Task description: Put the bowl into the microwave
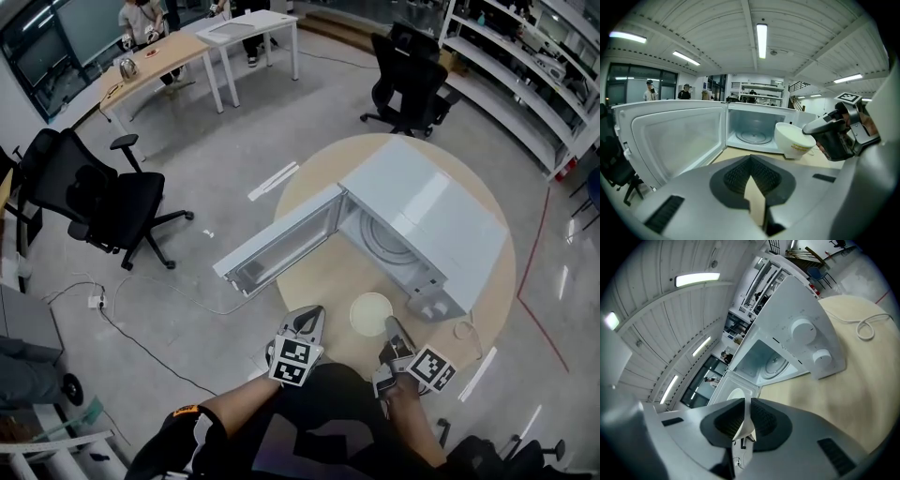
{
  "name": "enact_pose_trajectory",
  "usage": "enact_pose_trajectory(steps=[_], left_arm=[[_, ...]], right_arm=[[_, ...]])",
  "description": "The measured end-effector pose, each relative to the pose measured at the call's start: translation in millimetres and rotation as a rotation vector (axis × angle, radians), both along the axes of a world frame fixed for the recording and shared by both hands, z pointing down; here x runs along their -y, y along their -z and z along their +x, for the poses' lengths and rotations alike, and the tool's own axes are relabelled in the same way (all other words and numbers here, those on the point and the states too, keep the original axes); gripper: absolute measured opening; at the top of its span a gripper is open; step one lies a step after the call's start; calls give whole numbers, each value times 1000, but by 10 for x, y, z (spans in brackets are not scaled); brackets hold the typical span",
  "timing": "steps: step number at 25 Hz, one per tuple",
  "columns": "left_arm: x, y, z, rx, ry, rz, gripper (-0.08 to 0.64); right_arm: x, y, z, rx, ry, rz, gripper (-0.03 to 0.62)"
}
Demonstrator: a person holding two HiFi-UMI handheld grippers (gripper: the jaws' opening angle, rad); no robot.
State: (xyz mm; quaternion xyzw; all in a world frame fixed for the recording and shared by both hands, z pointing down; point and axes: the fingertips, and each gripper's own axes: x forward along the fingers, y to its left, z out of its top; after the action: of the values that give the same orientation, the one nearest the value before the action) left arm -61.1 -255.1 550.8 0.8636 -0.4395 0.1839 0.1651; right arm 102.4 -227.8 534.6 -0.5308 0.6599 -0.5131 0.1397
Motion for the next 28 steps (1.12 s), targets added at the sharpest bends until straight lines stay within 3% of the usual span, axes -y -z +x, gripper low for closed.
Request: enact_pose_trajectory(steps=[28], left_arm=[[-6,4,-896,-18,-43,32,46]], right_arm=[[-74,5,-939,-10,-39,1,54]])
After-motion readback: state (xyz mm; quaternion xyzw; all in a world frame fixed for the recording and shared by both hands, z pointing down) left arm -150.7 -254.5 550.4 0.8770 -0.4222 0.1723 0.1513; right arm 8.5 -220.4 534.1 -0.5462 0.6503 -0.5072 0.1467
